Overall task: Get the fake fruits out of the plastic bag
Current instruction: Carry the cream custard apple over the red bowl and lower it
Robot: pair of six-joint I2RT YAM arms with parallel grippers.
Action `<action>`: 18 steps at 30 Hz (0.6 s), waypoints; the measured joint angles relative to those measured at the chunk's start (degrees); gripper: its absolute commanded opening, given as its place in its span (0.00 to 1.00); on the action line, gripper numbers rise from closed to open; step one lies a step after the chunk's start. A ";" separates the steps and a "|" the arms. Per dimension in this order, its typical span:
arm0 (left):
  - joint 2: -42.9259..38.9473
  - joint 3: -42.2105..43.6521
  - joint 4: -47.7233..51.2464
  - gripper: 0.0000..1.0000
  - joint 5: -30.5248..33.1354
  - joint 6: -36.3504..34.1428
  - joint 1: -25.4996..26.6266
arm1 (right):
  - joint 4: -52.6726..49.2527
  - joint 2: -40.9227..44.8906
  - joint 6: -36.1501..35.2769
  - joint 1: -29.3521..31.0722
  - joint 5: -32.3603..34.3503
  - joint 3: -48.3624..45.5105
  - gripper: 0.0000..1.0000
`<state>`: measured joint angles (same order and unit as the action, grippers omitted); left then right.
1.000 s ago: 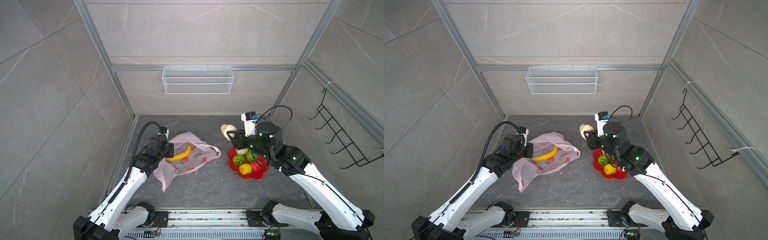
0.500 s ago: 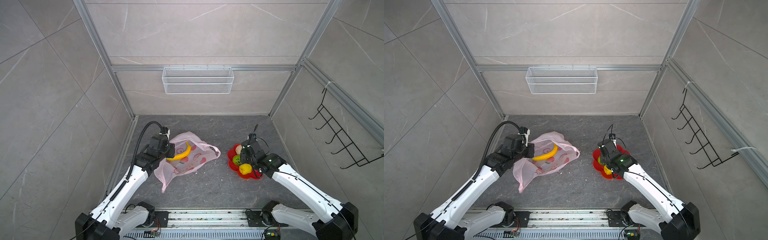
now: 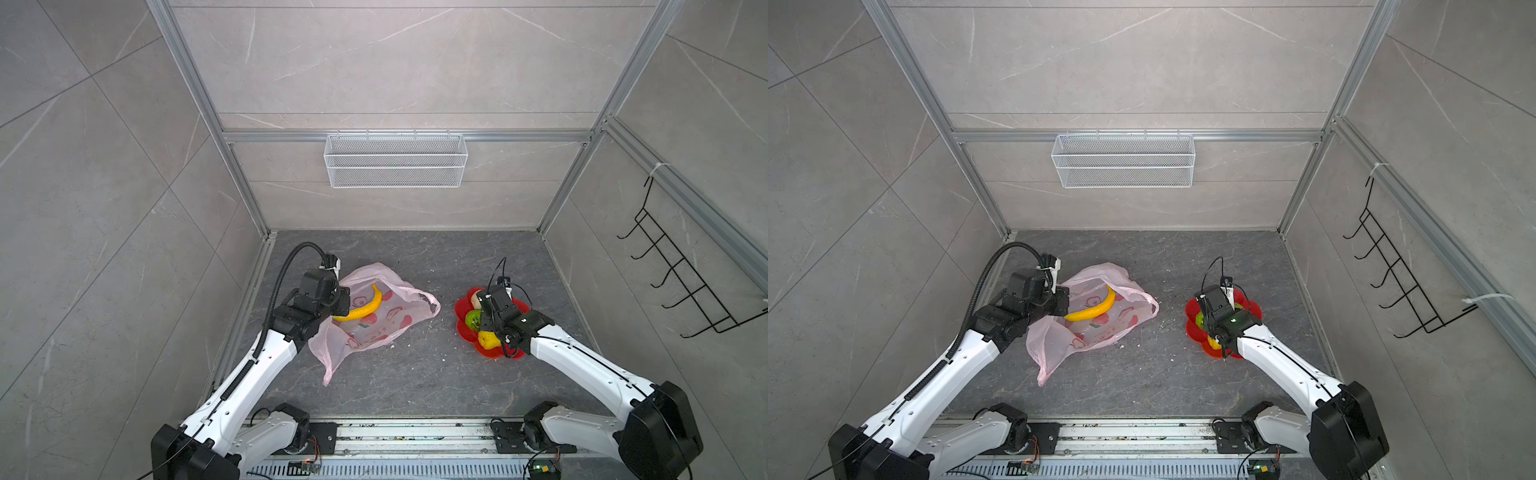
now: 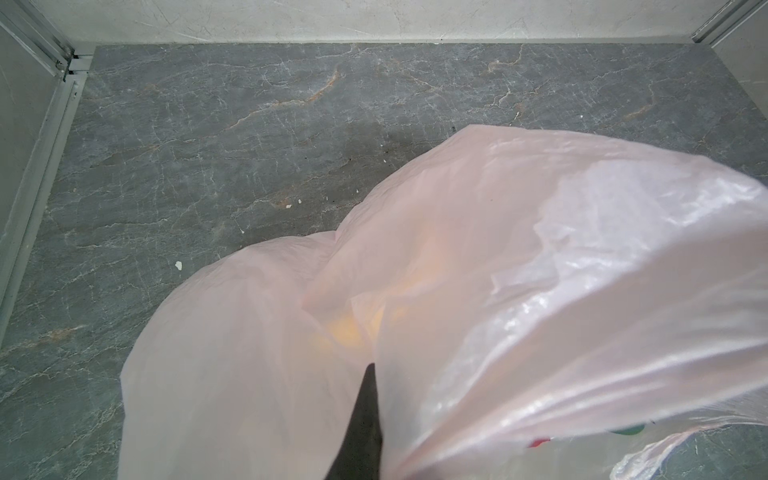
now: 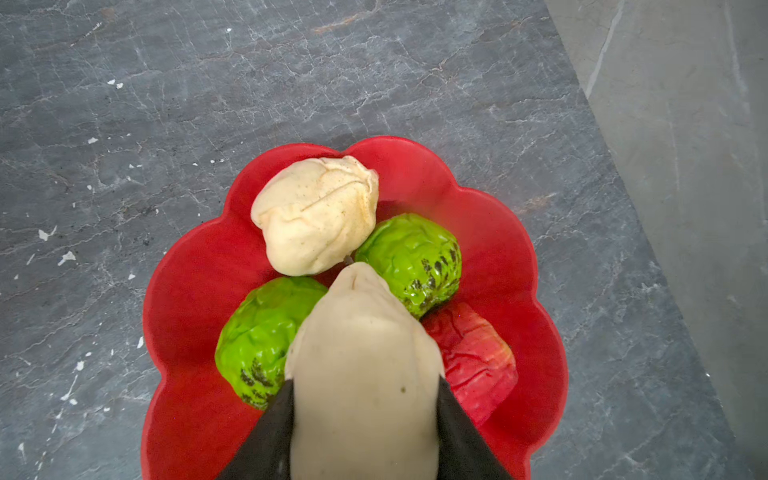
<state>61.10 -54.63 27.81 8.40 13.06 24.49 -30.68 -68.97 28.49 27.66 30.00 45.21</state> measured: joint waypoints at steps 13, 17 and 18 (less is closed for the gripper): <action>-0.07 0.00 0.00 0.03 -0.04 -0.02 0.00 | 0.48 -0.20 0.52 -0.37 -0.22 -0.70 0.34; -0.33 0.00 0.00 0.02 -0.07 0.00 0.00 | -0.02 -0.33 0.94 -0.37 -0.22 -0.66 0.41; -0.42 0.00 0.00 0.02 -0.09 -0.02 0.00 | -0.33 -0.33 1.07 -0.37 -0.39 -0.66 0.43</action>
<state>60.69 -54.63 27.81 8.32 13.04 24.49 -31.00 -69.30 29.56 27.29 29.61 44.56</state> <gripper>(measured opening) 0.048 0.465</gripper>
